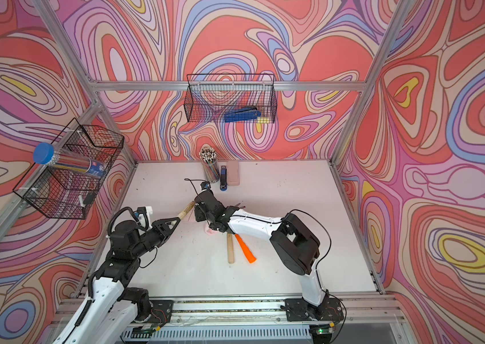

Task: Wipe small sickles with rags
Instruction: Wipe the small sickle.

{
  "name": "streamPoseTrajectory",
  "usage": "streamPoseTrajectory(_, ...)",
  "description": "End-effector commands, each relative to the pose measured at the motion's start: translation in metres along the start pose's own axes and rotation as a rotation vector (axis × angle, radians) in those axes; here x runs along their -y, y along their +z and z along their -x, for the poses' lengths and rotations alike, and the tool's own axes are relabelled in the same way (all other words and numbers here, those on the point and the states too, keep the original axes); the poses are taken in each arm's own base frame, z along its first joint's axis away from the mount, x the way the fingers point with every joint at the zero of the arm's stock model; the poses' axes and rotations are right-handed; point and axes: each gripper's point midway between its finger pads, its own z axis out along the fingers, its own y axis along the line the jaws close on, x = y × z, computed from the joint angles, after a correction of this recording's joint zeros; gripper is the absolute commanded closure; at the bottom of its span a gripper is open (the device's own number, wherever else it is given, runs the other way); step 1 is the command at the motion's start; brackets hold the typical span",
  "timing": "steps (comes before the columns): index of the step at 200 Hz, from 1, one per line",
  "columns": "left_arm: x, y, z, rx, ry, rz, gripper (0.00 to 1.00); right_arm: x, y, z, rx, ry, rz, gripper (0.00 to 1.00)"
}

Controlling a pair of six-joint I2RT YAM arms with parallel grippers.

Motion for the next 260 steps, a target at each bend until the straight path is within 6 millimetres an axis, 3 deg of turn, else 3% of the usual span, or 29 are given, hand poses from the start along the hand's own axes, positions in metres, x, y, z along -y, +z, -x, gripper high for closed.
streamPoseTrajectory(1,0.022,-0.005,0.004,0.000,0.037,-0.052,1.00,-0.004,0.000,0.015,0.033,-0.015,0.006,1.00)
streamPoseTrajectory(21,0.021,-0.003,0.003,-0.009,0.031,-0.052,1.00,-0.025,-0.008,0.012,0.025,-0.026,0.077,1.00)
streamPoseTrajectory(47,0.021,-0.002,0.003,-0.012,0.033,-0.051,1.00,-0.068,-0.030,0.003,0.064,-0.130,0.083,1.00)
streamPoseTrajectory(89,0.019,-0.004,0.004,0.001,0.041,-0.038,1.00,-0.143,-0.065,-0.032,0.066,-0.215,0.209,1.00)
streamPoseTrajectory(118,0.017,-0.003,0.004,0.001,0.040,-0.031,1.00,-0.163,-0.088,-0.040,0.092,-0.238,0.244,1.00)
streamPoseTrajectory(145,0.015,-0.002,0.004,-0.003,0.034,-0.026,1.00,-0.155,-0.097,-0.037,0.107,-0.226,0.233,1.00)
streamPoseTrajectory(177,0.014,-0.001,0.004,-0.002,0.033,-0.020,1.00,-0.130,-0.096,-0.026,0.130,-0.213,0.160,1.00)
streamPoseTrajectory(193,0.014,-0.002,0.004,0.000,0.034,-0.020,1.00,-0.110,-0.086,-0.018,0.105,-0.166,0.163,1.00)
streamPoseTrajectory(232,0.016,-0.003,0.004,-0.001,0.038,-0.021,1.00,-0.042,-0.060,0.013,0.108,-0.060,0.095,1.00)
streamPoseTrajectory(260,0.016,-0.003,0.005,0.000,0.039,-0.019,1.00,-0.020,-0.056,0.027,0.120,-0.044,0.054,1.00)
